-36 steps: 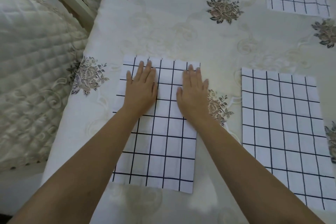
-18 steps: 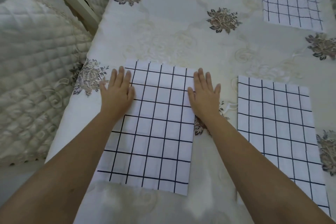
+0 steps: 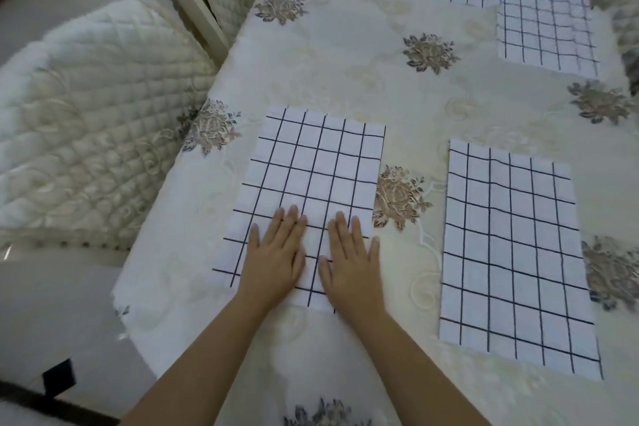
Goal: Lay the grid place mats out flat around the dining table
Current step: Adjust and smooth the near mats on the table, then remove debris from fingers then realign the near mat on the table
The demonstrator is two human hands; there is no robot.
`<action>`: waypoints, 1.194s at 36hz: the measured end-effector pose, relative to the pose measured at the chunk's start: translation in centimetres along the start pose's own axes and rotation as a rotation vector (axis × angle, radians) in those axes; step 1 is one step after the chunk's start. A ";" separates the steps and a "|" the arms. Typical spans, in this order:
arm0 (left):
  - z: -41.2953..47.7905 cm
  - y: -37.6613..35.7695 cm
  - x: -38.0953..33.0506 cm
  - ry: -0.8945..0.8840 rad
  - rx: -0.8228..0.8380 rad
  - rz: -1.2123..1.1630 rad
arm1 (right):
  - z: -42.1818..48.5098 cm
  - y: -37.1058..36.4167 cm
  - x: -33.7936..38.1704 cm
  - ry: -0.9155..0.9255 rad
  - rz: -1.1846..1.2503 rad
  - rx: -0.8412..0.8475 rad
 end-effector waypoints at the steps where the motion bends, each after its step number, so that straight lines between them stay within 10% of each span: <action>1: -0.3 0.2 0.4 0.027 0.010 0.005 | -0.4 0.0 -0.4 0.007 -0.015 -0.018; 9: -2.7 2.8 3.6 0.315 -0.001 -0.106 | -1.2 1.2 -2.5 -0.131 0.013 0.058; 15: -6.4 9.2 5.5 0.782 -0.133 -0.959 | -0.4 4.4 3.2 -0.467 0.457 -0.183; 20: -10.2 15.7 9.6 0.757 -0.157 -1.351 | -2.0 7.4 14.8 -0.399 0.738 -0.210; 29: -16.3 23.1 23.0 0.618 -0.329 -1.401 | -1.4 7.2 37.3 -0.296 1.415 0.004; 43: -14.3 26.0 41.3 0.773 -0.511 -1.348 | 8.9 2.1 55.1 -0.257 1.414 0.201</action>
Point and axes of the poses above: each hand's wrist, its own z-axis towards the middle knuckle, its own y-axis out of the back of the hand, x = y × z, the point moved 1 cm from there along z, towards the middle knuckle, and after that the axes turned 3 degrees about -x, right-handed, at the moved point
